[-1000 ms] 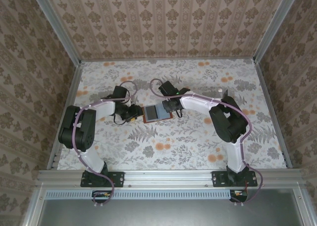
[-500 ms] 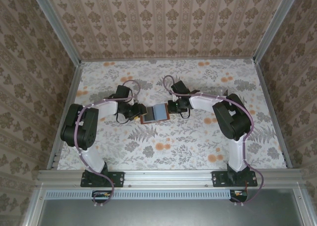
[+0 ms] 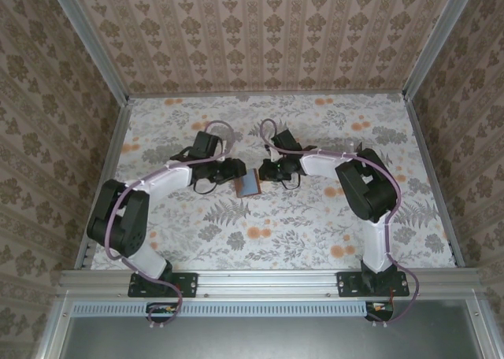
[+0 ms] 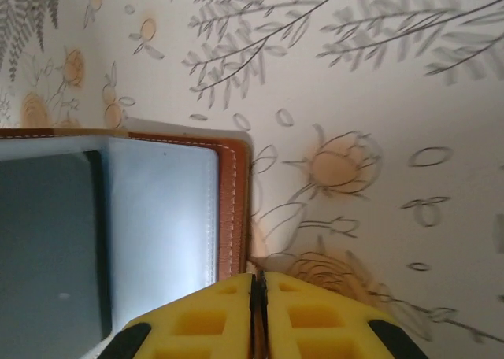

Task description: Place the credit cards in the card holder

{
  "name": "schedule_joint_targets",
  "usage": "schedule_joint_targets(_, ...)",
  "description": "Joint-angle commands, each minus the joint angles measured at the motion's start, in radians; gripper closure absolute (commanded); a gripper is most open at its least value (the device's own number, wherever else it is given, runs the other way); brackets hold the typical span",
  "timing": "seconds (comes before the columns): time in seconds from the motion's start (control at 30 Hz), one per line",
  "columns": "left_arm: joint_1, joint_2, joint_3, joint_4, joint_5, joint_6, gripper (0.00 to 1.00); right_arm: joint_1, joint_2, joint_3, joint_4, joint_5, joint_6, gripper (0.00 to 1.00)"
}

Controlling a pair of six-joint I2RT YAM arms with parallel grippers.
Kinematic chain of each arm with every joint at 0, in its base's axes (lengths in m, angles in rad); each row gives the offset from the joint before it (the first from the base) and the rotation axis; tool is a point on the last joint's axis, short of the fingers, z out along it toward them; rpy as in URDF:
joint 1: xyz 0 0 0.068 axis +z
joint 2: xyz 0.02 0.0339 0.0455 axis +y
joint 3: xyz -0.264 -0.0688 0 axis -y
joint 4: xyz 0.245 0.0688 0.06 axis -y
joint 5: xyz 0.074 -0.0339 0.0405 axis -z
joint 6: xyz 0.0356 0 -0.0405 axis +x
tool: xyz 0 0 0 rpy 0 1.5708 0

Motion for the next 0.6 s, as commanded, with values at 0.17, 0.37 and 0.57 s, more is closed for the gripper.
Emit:
schedule_joint_targets(0.17, -0.048, 0.139, 0.044, 0.083, 0.036, -0.036, 0.53, 0.007, -0.037, -0.049, 0.054, -0.024, 0.029, 0.79)
schedule_joint_targets(0.37, -0.039, 0.138, 0.043, 0.066, 0.014, -0.011, 0.54, -0.014, -0.093, -0.084, 0.051, -0.016, 0.004, 0.69)
schedule_joint_targets(0.57, -0.007, 0.102, 0.017, 0.043, -0.004, -0.001, 0.55, -0.025, -0.108, -0.080, 0.051, -0.034, -0.008, 0.67)
